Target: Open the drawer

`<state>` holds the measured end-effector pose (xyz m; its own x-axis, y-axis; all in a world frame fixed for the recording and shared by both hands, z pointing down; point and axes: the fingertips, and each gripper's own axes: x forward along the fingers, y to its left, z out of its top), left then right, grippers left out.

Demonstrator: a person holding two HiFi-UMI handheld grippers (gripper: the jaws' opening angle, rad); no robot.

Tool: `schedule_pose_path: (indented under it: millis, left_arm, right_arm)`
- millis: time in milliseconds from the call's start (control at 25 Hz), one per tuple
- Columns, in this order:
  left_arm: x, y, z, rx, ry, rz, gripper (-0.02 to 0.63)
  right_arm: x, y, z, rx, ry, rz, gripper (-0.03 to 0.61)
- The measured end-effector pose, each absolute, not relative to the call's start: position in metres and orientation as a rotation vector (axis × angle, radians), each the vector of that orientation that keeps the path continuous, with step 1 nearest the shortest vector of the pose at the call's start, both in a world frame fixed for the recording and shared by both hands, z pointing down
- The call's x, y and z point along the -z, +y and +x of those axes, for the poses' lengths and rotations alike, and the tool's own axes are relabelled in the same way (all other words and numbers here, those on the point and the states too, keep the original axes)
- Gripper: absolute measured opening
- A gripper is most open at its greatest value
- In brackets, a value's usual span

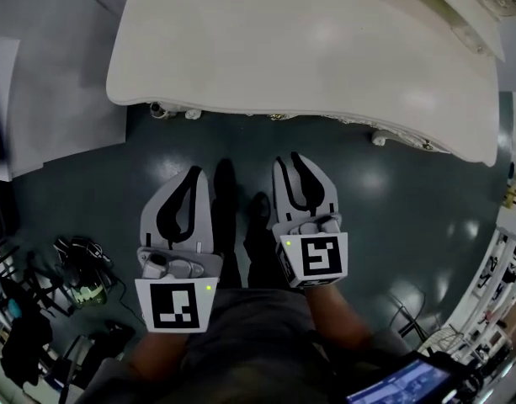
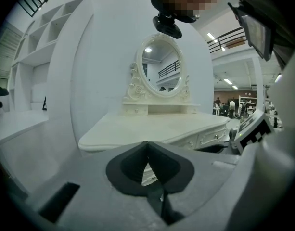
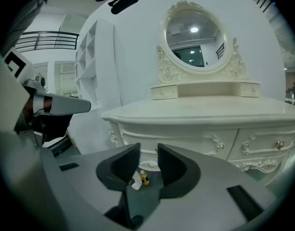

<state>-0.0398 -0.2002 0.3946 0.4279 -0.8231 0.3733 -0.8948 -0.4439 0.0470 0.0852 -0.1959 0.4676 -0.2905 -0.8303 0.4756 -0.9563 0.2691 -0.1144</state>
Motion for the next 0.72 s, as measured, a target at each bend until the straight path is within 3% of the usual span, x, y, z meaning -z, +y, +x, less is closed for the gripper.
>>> schedule_pose_path:
  millis: [40,120,720]
  left_arm:
    - [-0.397,-0.202,-0.04,-0.437,-1.497,2.442,0.015]
    - [-0.403,-0.205,-0.041,-0.442,-1.49,2.436,0.015]
    - [-0.426,-0.233,-0.063,-0.486,-1.454,2.393,0.015]
  right_arm:
    - [-0.472,-0.197,0.084,-0.564,-2.226,1.635,0.129]
    - [-0.482,-0.201,0.084,-0.569,-2.223,1.626,0.164]
    - [-0.519,-0.244,0.081,-0.565,-2.13,1.657,0.169]
